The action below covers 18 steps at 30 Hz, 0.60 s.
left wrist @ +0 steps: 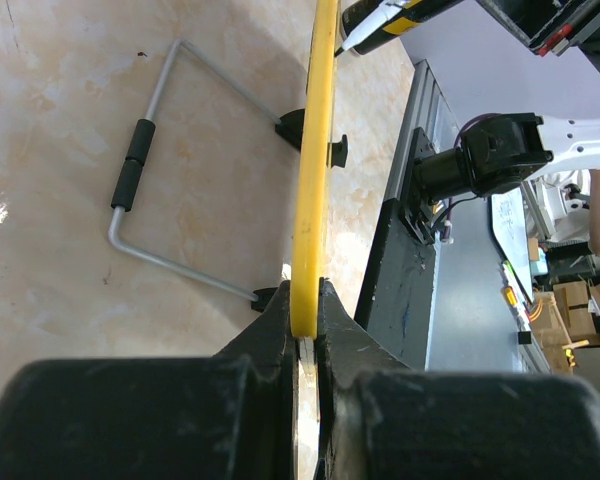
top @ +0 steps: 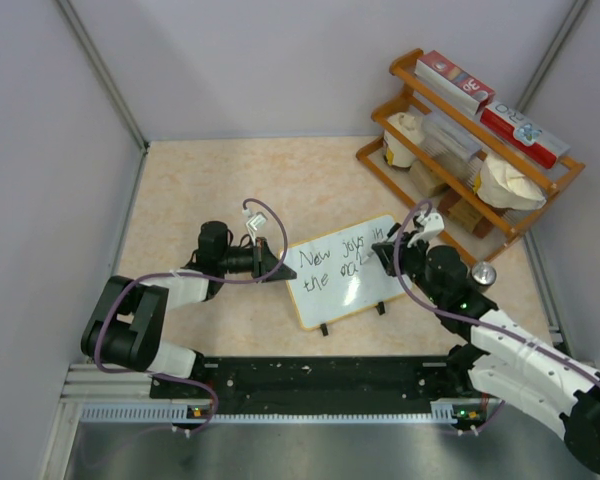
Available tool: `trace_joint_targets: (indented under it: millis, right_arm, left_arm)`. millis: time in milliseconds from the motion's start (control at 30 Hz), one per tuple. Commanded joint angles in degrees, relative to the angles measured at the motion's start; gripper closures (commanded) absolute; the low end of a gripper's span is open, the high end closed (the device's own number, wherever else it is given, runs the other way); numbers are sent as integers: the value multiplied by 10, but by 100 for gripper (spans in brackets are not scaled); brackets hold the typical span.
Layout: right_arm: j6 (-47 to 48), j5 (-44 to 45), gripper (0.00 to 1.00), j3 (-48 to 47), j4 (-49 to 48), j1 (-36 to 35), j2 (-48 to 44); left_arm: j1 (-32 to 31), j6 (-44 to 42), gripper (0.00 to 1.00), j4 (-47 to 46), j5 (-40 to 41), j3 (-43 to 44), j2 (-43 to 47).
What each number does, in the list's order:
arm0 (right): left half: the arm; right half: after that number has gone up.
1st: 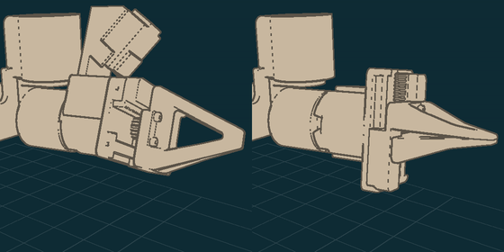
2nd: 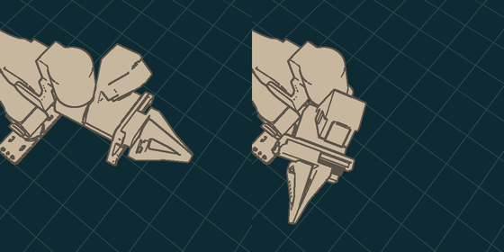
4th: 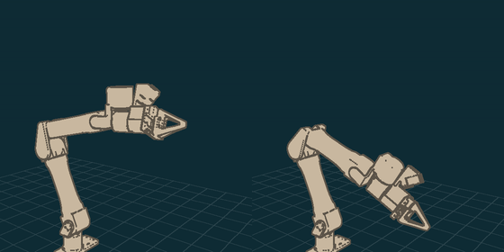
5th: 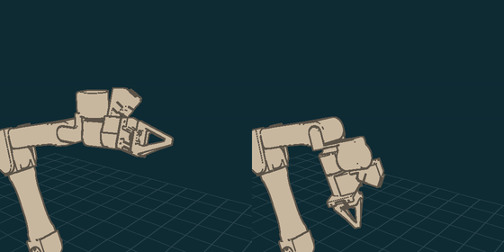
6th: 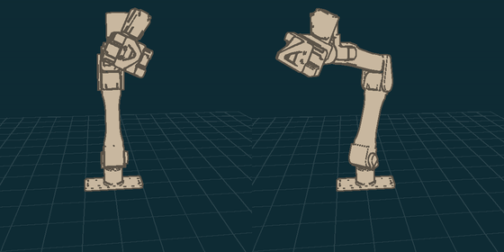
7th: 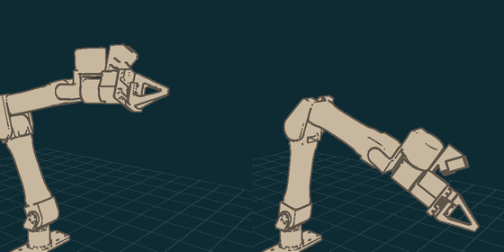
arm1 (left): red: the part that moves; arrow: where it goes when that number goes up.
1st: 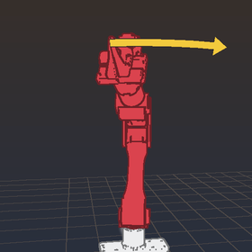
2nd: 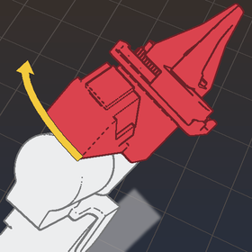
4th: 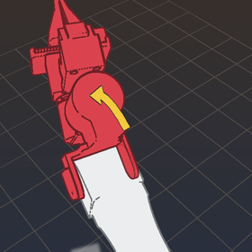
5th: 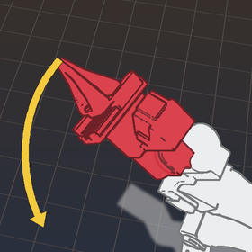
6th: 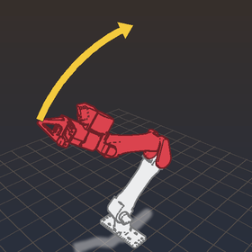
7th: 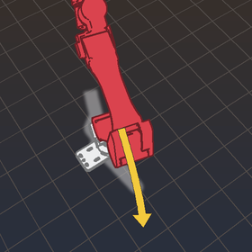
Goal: Write a sentence on the whiteboard
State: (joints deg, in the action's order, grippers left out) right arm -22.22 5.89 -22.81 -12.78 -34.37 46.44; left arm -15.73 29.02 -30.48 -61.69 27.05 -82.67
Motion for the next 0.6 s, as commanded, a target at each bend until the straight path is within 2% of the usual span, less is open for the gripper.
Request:
trace_joint_targets:
  millis: [0,267,567]
  right_arm:
    - [-5,-8,100,13,21,7,-15]
    - [-9,-11,100,24,25,6,-24]
    - [-5,-1,100,-8,-1,6,2]
  left_arm:
    - [-1,-48,100,-16,17,7,-8]
    - [0,-48,100,-16,17,7,-9]
    - [-1,-48,100,-16,17,7,-9]
